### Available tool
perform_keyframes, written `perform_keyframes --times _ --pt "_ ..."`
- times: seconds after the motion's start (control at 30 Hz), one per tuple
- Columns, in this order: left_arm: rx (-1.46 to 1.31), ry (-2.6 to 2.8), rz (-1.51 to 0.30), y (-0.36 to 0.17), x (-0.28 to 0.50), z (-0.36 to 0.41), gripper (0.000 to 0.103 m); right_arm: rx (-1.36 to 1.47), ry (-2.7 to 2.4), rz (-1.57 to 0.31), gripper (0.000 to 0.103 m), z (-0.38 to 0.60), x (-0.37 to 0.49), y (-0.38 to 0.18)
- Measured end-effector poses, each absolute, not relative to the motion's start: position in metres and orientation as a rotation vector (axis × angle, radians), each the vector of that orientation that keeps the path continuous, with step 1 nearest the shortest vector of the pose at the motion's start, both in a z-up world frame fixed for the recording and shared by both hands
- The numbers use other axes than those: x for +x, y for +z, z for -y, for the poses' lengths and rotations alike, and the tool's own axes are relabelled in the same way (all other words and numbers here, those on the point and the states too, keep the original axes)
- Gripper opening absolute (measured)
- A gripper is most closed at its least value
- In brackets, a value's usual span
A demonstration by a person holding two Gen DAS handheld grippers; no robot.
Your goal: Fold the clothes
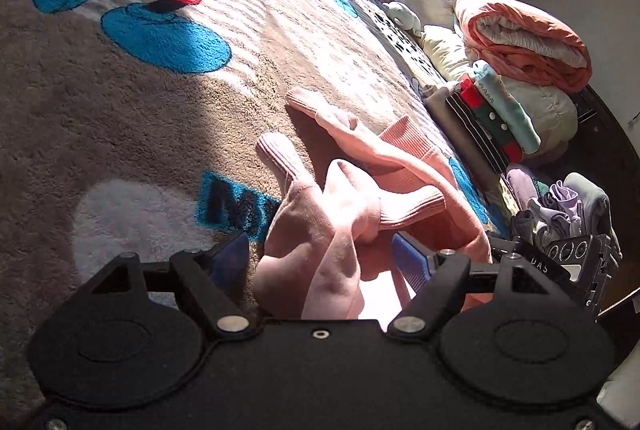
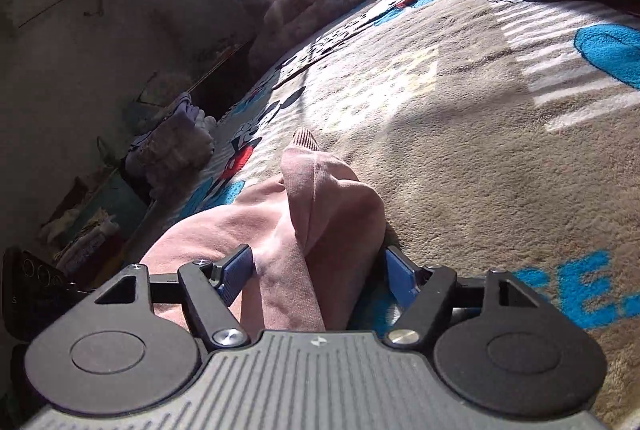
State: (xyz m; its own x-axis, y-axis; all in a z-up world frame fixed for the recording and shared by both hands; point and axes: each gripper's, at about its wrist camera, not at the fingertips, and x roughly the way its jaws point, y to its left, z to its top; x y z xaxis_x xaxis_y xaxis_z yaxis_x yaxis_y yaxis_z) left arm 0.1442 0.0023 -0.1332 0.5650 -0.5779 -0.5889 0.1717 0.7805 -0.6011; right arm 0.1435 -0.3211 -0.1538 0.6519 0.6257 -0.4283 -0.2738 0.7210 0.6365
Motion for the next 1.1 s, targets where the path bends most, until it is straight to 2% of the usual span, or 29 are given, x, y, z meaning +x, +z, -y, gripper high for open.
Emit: perform_keyframes --times 0.07,0.1,0.17,0.27,0.33,0.6,1.1 --pt "-0.474 -0.477 -0.848 -0.136 0.149 0.004 0.062 0.529 0.573 -0.682 0.045 0.314 0.147 -0.151" --pt "-0.449 -0.481 -0.838 -0.138 0.150 0.008 0.061 0.500 0.583 -0.683 0.043 0.310 0.149 -0.150" --pt "-0.437 -0.469 -0.819 -0.140 0.152 0.008 0.048 0.494 0.585 -0.684 0.035 0.307 0.153 -0.150" --pt "-0.434 -0.475 -0.793 -0.141 0.154 0.006 0.026 0.503 0.604 -0.668 0.029 0.308 0.155 -0.146" --pt "-0.425 -0.486 -0.761 -0.135 0.155 0.007 0.019 0.518 0.624 -0.650 0.026 0.308 0.156 -0.142" --pt "-0.394 -0.543 -0.608 -0.092 0.171 0.010 0.017 0.584 0.635 -0.503 0.021 0.311 0.173 -0.121" --pt "-0.261 -0.575 -0.393 -0.048 0.301 0.032 0.016 0.594 0.506 -0.227 0.021 0.320 0.272 -0.090"
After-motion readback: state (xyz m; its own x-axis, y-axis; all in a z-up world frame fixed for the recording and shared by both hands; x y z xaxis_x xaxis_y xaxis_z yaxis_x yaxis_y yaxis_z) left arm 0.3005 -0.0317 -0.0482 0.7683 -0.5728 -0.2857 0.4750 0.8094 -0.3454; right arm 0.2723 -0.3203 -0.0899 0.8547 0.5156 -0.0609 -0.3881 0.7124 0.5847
